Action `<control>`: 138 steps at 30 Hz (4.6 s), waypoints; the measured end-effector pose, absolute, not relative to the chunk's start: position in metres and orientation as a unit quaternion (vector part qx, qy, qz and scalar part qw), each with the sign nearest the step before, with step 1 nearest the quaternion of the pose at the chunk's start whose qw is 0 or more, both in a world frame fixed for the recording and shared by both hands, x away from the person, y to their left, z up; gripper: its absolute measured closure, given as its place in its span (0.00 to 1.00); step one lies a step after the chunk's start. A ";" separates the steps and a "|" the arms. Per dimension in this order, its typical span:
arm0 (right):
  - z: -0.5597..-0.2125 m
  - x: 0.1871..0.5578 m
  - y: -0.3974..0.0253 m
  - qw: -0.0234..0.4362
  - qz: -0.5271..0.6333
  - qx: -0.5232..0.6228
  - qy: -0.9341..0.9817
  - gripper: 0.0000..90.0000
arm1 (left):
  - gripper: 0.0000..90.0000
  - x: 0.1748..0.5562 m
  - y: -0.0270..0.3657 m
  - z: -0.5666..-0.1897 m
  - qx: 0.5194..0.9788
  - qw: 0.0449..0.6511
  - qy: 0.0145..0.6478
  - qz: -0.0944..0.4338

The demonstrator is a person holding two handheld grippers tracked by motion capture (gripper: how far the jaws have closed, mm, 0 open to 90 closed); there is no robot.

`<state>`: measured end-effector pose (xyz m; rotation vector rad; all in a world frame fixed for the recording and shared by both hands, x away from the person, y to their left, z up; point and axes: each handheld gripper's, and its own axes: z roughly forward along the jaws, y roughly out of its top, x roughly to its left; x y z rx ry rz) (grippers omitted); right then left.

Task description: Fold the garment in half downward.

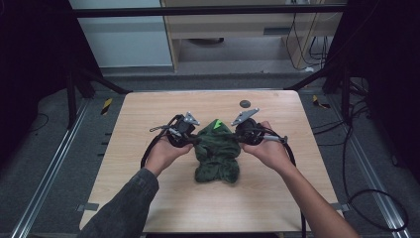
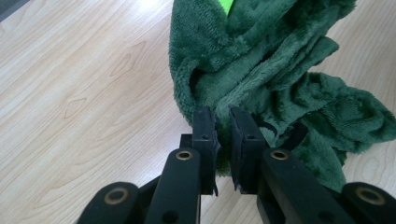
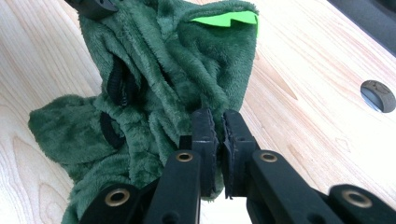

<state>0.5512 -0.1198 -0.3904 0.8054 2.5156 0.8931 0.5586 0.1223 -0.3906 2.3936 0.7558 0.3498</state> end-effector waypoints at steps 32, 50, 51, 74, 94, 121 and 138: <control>-0.420 0.511 -0.119 0.189 0.321 0.260 0.891 0.93 | 0.89 0.520 0.126 -0.426 0.901 0.312 0.271 0.130; -0.438 0.484 -0.121 0.182 0.328 0.250 0.893 0.92 | 0.85 0.498 0.128 -0.452 0.900 0.317 0.267 0.135; -0.439 0.483 -0.121 0.182 0.328 0.250 0.893 0.92 | 0.85 0.497 0.128 -0.453 0.900 0.316 0.267 0.134; -0.462 0.464 -0.134 0.166 0.326 0.248 0.897 0.88 | 0.77 0.486 0.137 -0.456 0.899 0.321 0.268 0.127; -0.463 0.459 -0.138 0.167 0.329 0.246 0.896 0.87 | 0.77 0.478 0.144 -0.455 0.899 0.323 0.268 0.121; -0.456 0.450 -0.140 0.170 0.328 0.245 0.896 0.70 | 0.74 0.468 0.146 -0.457 0.900 0.327 0.264 0.115; -0.456 0.446 -0.142 0.170 0.324 0.253 0.896 0.58 | 0.70 0.461 0.143 -0.455 0.901 0.329 0.257 0.117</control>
